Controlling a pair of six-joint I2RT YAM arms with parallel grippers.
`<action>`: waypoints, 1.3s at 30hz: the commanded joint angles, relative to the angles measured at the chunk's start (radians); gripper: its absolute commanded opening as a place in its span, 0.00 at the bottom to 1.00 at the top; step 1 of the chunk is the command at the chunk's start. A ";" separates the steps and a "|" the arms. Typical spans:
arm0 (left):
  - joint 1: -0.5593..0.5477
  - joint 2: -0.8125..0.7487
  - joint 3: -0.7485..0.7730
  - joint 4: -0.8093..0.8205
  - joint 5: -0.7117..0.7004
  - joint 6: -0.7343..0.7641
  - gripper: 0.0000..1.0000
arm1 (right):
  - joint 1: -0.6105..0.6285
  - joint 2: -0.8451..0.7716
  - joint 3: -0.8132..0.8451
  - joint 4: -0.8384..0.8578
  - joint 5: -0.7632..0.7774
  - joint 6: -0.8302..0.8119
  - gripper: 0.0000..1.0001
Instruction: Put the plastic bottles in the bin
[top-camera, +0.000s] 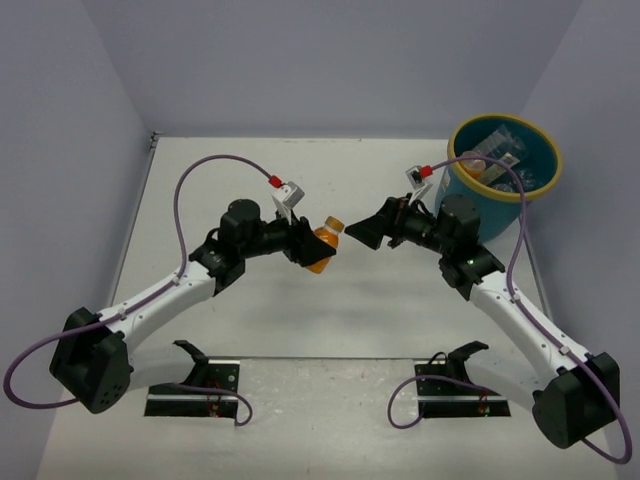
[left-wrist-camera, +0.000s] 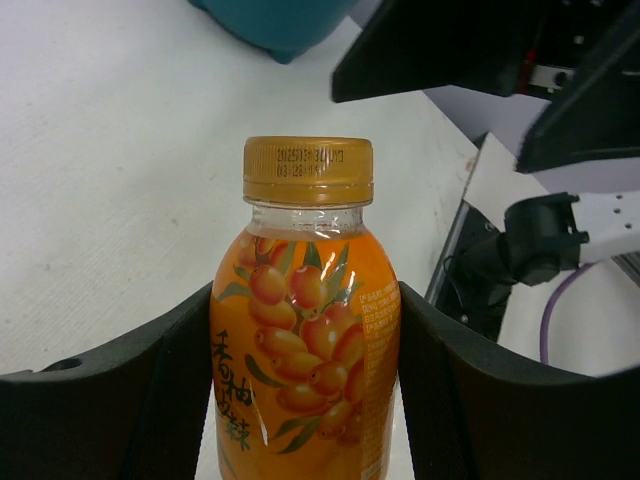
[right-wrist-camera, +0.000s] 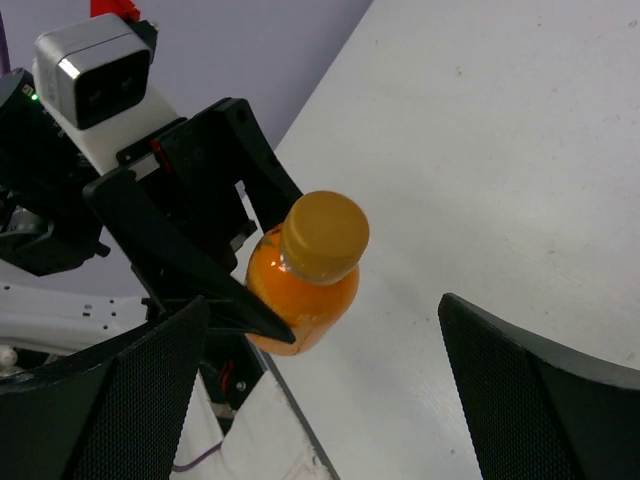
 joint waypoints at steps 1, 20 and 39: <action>-0.017 -0.088 -0.052 0.155 0.091 0.023 0.00 | 0.045 0.009 -0.039 0.190 0.044 0.116 0.99; -0.023 -0.185 -0.068 0.105 0.045 0.033 0.00 | 0.226 0.144 0.038 0.323 0.118 0.149 0.65; -0.025 -0.280 -0.039 -0.024 -0.103 0.025 1.00 | 0.237 0.078 0.102 0.143 0.284 0.046 0.00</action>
